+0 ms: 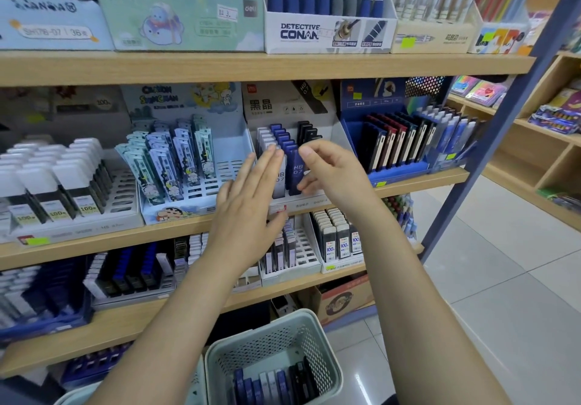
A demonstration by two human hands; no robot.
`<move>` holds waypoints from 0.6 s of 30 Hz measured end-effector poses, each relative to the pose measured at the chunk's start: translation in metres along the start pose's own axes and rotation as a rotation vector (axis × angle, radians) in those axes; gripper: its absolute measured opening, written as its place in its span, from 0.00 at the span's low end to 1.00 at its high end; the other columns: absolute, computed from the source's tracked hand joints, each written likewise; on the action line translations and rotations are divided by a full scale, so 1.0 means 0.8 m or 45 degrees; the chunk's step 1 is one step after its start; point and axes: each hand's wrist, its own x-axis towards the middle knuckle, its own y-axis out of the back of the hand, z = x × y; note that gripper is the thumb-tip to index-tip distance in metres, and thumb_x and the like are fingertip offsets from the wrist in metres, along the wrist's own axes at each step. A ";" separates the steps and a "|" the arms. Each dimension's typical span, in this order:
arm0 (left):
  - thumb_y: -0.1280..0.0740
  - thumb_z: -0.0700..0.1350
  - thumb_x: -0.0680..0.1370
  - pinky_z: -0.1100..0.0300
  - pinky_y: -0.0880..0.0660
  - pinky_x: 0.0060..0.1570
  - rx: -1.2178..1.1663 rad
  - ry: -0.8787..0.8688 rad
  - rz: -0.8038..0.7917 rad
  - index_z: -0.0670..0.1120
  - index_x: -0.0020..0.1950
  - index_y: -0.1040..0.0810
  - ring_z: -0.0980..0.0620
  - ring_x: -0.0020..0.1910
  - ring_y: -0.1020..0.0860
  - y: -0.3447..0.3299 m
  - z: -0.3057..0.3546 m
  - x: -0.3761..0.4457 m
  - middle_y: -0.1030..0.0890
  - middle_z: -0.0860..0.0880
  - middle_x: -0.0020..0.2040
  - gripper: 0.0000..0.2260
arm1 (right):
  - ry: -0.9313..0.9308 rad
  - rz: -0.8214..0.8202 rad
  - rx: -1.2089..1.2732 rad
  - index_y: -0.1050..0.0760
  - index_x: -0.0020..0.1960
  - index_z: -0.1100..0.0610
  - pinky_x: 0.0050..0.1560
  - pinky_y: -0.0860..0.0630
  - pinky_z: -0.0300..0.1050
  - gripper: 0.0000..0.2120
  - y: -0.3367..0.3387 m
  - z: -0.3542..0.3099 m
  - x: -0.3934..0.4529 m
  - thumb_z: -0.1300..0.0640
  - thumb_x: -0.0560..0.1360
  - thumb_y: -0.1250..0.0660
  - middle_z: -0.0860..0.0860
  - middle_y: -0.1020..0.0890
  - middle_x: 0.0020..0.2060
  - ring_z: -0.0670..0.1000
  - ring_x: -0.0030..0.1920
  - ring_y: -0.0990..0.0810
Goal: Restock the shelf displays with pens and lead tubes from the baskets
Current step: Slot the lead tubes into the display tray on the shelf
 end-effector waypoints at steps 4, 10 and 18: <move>0.33 0.49 0.80 0.54 0.61 0.73 -0.015 -0.004 0.024 0.58 0.81 0.63 0.61 0.78 0.64 -0.001 -0.002 0.000 0.66 0.65 0.77 0.42 | -0.019 0.072 -0.004 0.18 0.52 0.56 0.40 0.16 0.53 0.08 -0.005 0.005 0.003 0.53 0.81 0.33 0.52 0.17 0.38 0.51 0.34 0.18; 0.31 0.50 0.79 0.54 0.61 0.73 0.016 0.029 0.069 0.61 0.81 0.61 0.57 0.80 0.61 -0.005 -0.006 0.003 0.59 0.60 0.82 0.43 | 0.009 0.198 -0.312 0.23 0.49 0.50 0.51 0.21 0.50 0.16 0.012 0.034 -0.002 0.42 0.70 0.24 0.46 0.21 0.42 0.47 0.45 0.21; 0.34 0.50 0.81 0.55 0.59 0.73 0.017 0.066 0.129 0.62 0.80 0.61 0.54 0.81 0.56 -0.013 -0.010 0.008 0.50 0.55 0.83 0.40 | 0.103 0.100 -0.697 0.19 0.55 0.49 0.68 0.35 0.56 0.20 0.014 0.070 -0.009 0.42 0.68 0.23 0.46 0.22 0.56 0.52 0.63 0.29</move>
